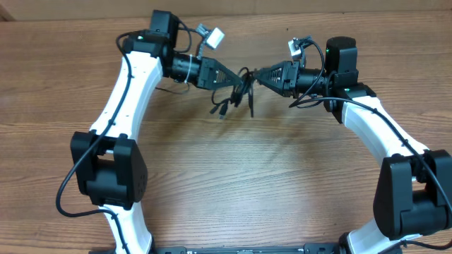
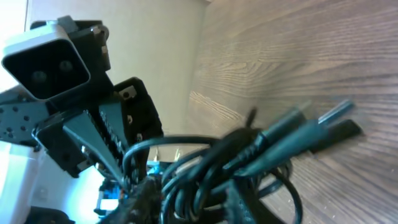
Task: Untangle cables
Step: 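Bring the right gripper to the held cables beside the left gripper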
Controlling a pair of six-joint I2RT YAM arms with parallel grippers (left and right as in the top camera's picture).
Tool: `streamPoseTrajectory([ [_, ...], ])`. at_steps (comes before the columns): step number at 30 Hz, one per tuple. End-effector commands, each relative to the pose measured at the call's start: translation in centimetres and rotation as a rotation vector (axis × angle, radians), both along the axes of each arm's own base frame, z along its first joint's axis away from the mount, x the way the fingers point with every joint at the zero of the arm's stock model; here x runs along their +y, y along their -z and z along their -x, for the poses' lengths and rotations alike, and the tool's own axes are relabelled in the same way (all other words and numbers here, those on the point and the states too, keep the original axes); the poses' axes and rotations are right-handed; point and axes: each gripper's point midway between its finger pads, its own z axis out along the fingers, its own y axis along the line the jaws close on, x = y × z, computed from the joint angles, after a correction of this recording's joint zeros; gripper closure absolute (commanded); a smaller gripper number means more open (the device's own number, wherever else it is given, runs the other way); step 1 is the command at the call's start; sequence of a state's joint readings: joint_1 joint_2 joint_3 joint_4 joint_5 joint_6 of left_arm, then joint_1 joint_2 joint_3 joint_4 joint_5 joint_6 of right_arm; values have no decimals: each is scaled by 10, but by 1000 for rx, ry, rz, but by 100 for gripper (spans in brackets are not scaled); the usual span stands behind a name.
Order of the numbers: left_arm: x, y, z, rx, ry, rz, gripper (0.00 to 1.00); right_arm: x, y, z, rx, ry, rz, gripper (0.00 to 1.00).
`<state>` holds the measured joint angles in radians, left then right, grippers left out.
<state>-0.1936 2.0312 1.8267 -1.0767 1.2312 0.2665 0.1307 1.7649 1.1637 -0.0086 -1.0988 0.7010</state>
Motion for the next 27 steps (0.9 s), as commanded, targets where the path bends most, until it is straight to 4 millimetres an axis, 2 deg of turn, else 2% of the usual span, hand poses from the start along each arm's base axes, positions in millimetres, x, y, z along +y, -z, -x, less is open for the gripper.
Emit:
streamPoseTrajectory([
  [1,-8,-14,2,-50,36,51,96,1,-20,0,-40,-16,-21,61],
  [6,-10,-16,-1,-30,23,54,96,1,-20,0,-40,-18,-22,61],
  [12,-13,-30,-1,-29,41,130,96,1,-19,0,-36,-18,-21,58],
  [27,-17,-29,1,-27,50,130,96,-2,-15,-7,-16,31,-1,57],
])
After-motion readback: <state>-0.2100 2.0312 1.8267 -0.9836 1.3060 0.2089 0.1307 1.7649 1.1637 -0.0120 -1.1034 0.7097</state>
